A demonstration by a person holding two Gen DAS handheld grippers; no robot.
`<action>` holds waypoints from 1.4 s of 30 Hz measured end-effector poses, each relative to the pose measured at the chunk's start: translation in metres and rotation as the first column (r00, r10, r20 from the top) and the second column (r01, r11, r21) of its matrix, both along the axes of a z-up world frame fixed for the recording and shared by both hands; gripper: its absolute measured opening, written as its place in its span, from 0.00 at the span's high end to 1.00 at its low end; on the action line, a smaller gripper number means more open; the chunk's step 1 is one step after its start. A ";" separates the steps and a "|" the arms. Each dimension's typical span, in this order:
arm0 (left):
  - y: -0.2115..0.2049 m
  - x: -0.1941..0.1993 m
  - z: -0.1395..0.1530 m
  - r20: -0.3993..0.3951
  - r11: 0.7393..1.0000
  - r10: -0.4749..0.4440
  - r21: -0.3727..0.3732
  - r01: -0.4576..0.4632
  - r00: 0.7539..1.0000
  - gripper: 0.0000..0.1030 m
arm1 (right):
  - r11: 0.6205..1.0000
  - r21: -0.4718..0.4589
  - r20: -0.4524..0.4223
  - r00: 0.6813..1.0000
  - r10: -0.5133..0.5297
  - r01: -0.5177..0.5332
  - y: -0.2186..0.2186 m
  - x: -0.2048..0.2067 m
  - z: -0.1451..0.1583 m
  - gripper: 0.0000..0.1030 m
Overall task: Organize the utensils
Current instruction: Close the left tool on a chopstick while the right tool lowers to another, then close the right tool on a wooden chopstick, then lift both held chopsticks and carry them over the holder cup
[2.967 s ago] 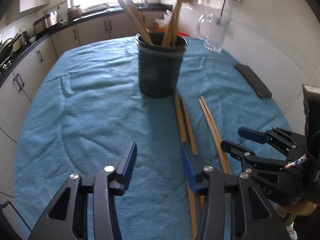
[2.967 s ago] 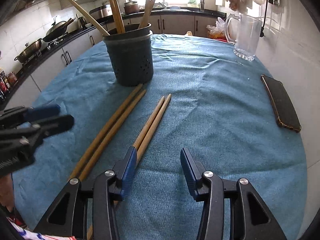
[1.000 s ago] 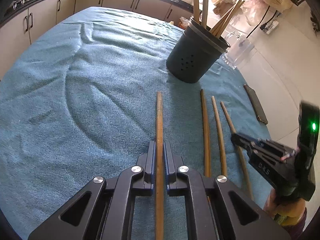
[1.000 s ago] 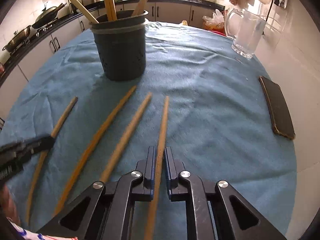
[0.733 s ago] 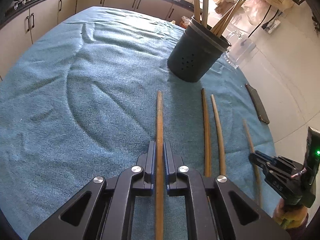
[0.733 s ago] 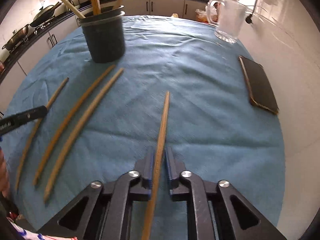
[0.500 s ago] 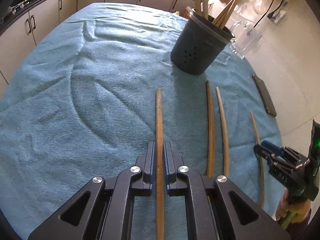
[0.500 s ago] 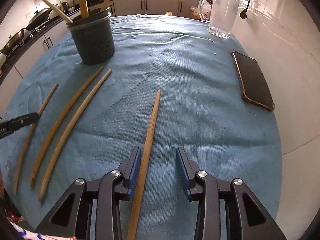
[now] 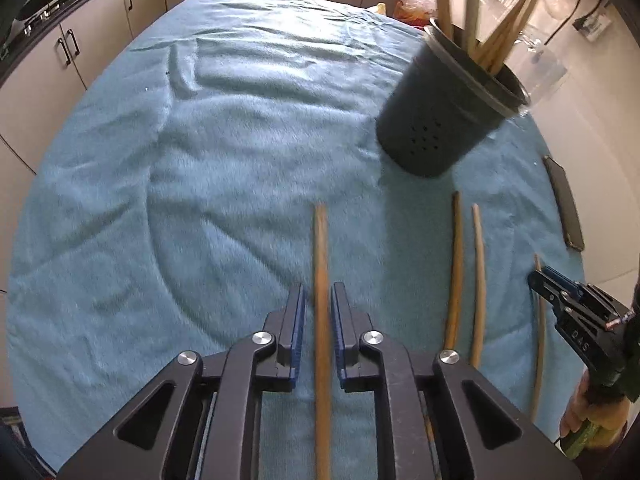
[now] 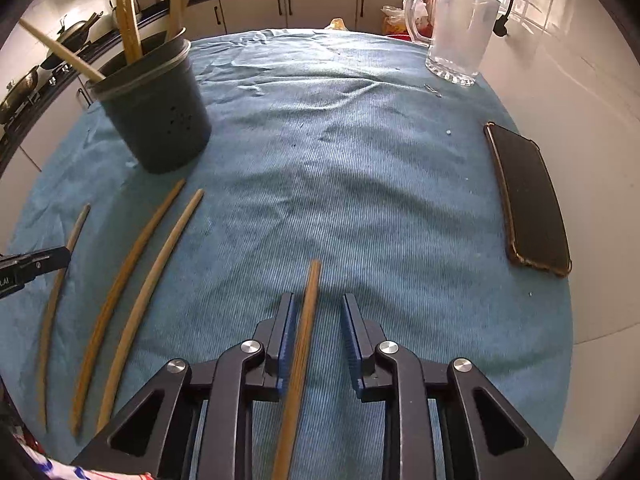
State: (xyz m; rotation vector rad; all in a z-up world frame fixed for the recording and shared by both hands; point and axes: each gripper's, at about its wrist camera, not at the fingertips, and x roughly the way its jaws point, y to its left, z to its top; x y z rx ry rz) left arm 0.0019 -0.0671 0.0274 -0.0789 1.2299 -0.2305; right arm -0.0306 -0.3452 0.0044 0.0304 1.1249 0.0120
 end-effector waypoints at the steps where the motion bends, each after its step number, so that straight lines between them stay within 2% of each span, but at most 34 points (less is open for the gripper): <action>1: 0.000 0.004 0.000 0.001 1.000 0.002 0.008 -0.002 1.000 0.85 | 1.000 -0.003 -0.001 1.000 -0.002 0.002 0.000 0.002 0.000 0.76; 11: -0.013 0.029 0.001 0.029 0.997 -0.047 0.059 0.045 0.998 0.72 | 1.000 -0.005 0.000 1.000 -0.030 0.030 0.001 0.011 0.000 0.76; 15: -0.019 0.026 0.001 0.069 0.995 -0.074 0.077 0.069 0.995 0.71 | 0.999 -0.002 0.014 0.999 -0.036 0.036 0.002 0.011 0.000 0.76; 16: -0.019 0.025 0.001 0.079 0.994 -0.079 0.078 0.073 0.994 0.72 | 0.999 0.004 0.019 0.999 -0.039 0.039 0.001 0.012 0.000 0.78; 17: -0.019 0.024 0.001 0.091 0.994 -0.084 0.078 0.077 0.992 0.81 | 0.999 0.012 0.031 0.999 -0.045 0.045 0.001 0.010 0.000 0.81; 18: -0.019 0.024 0.000 0.094 0.994 -0.088 0.069 0.082 0.992 0.93 | 0.999 0.013 0.040 0.998 -0.051 0.051 0.001 0.009 0.000 0.88; 19: -0.018 0.025 -0.001 0.096 0.995 -0.084 0.054 0.079 0.992 0.93 | 0.999 0.013 0.047 0.998 -0.053 0.052 0.001 0.008 0.000 0.92; 22: -0.012 0.020 0.002 0.104 0.998 -0.061 0.021 0.059 0.993 0.93 | 0.997 0.057 0.078 0.995 -0.056 0.052 -0.001 0.005 0.000 0.94; 27: -0.005 0.003 0.026 0.173 0.998 -0.049 -0.021 0.054 0.984 0.93 | 0.988 0.145 0.162 0.983 -0.085 0.061 -0.008 -0.007 0.016 0.95; 35: 0.001 -0.043 0.079 0.321 0.993 -0.066 -0.075 0.095 0.945 0.93 | 0.991 0.128 0.306 0.949 -0.077 0.039 0.001 -0.041 0.058 0.95; 42: 0.008 -0.084 0.109 0.419 0.989 -0.071 -0.085 0.118 0.905 0.93 | 0.987 0.154 0.403 0.909 -0.107 0.048 -0.001 -0.079 0.091 0.95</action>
